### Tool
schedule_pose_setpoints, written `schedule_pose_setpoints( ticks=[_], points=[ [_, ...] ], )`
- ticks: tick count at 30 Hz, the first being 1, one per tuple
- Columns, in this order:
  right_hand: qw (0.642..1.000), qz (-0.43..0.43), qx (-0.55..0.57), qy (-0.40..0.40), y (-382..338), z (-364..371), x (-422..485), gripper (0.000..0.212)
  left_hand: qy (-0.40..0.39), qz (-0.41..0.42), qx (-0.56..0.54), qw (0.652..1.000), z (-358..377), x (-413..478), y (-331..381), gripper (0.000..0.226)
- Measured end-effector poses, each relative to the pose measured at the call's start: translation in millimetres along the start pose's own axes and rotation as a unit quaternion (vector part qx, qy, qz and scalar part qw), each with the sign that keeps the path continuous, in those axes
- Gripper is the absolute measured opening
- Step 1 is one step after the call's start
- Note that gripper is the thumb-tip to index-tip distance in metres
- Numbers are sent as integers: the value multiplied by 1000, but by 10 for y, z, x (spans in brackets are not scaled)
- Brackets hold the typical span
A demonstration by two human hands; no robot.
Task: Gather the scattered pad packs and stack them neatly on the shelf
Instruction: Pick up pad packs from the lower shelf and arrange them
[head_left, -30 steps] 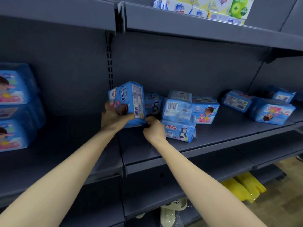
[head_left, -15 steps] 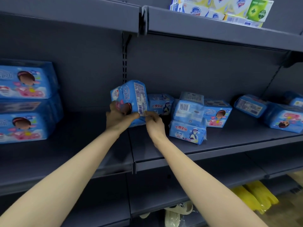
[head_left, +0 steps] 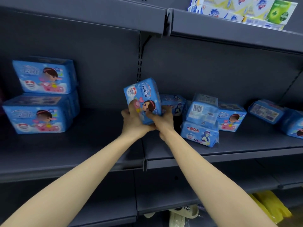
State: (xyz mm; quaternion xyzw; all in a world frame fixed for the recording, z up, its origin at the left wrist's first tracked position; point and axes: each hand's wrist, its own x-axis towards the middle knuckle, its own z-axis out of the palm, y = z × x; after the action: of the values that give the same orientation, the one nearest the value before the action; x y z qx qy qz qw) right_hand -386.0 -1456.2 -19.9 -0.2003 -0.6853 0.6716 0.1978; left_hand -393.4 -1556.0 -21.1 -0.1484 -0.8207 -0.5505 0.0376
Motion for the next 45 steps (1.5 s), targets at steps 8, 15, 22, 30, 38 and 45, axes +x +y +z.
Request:
schedule_pose_setpoints(
  ticks=[8,15,22,30,38,45],
  points=[
    [995,-59,-75,18,-64,94,-19,56,-30,-45,45,998,-240,29,-155,115],
    [955,-152,-247,-57,-154,49,-82,60,43,13,196,979,-605,114,-37,106],
    [917,-179,-327,-141,-250,102,-104,66,-36,-16,243,969,-757,217,-62,107],
    [880,-167,-406,-183,-201,219,-45,70,-28,-41,265,963,-715,178,-175,84],
    [855,-164,-467,-153,-184,313,-118,69,-25,-39,276,960,-704,158,-169,80],
    [807,-175,-552,-115,-233,393,-239,62,-24,-23,314,949,-700,140,-152,78]
  ],
)
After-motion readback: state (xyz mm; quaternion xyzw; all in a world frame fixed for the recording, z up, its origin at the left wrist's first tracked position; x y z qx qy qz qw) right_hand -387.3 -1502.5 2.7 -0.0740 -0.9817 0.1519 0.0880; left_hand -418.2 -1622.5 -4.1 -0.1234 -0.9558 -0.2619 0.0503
